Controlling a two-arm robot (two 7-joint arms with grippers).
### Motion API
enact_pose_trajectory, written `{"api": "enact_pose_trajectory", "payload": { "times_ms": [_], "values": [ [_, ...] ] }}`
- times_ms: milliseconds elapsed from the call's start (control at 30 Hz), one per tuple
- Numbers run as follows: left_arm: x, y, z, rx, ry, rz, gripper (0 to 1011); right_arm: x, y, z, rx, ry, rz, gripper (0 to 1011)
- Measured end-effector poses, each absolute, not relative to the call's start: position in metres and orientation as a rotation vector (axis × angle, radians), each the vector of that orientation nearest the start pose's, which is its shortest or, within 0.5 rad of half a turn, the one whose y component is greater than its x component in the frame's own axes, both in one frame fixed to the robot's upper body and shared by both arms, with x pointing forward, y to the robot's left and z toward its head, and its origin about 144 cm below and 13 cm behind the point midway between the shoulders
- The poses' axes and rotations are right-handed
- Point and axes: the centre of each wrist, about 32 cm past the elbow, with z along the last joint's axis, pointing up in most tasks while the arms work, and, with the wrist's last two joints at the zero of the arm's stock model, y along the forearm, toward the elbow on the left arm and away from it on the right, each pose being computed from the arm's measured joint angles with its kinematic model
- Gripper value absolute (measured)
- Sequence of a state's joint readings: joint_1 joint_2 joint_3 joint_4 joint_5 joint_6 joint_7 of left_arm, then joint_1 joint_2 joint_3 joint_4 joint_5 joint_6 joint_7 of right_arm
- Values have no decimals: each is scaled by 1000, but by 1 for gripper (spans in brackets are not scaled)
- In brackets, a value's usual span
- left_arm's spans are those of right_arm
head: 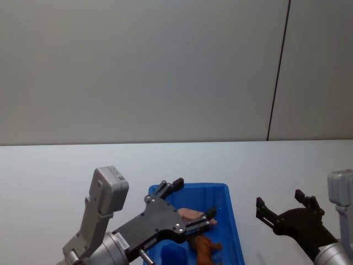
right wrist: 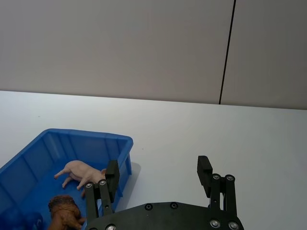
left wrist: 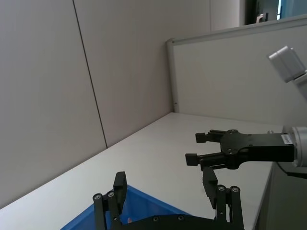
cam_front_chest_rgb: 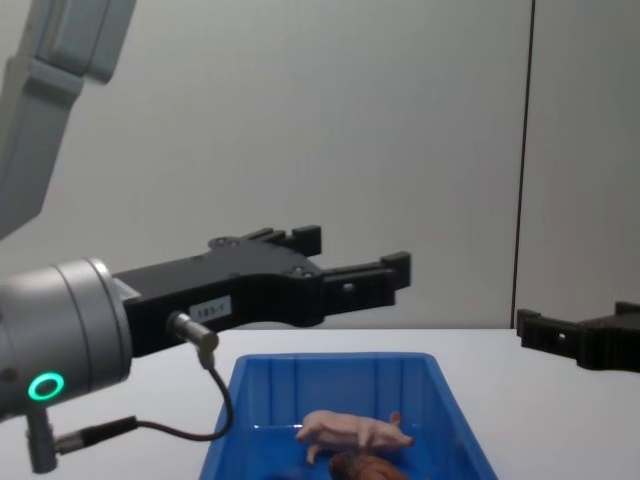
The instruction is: Pick up the two dolls from the table and place them into the box.
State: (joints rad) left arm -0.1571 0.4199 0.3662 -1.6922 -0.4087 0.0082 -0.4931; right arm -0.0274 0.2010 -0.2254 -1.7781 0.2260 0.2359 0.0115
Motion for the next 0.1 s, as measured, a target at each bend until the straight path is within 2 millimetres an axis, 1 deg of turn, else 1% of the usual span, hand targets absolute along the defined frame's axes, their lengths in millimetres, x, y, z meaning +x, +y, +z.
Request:
{"api": "enact_pose_trajectory", "payload": {
  "times_ms": [33, 100],
  "values": [
    [479, 225, 1207, -43, -107, 683, 1001, 440, -203, 1187, -65, 97, -1291, 1001],
    [480, 224, 1207, -49, -107, 668, 1001, 440, -203, 1187, -66, 97, -1291, 1001]
  ]
}}
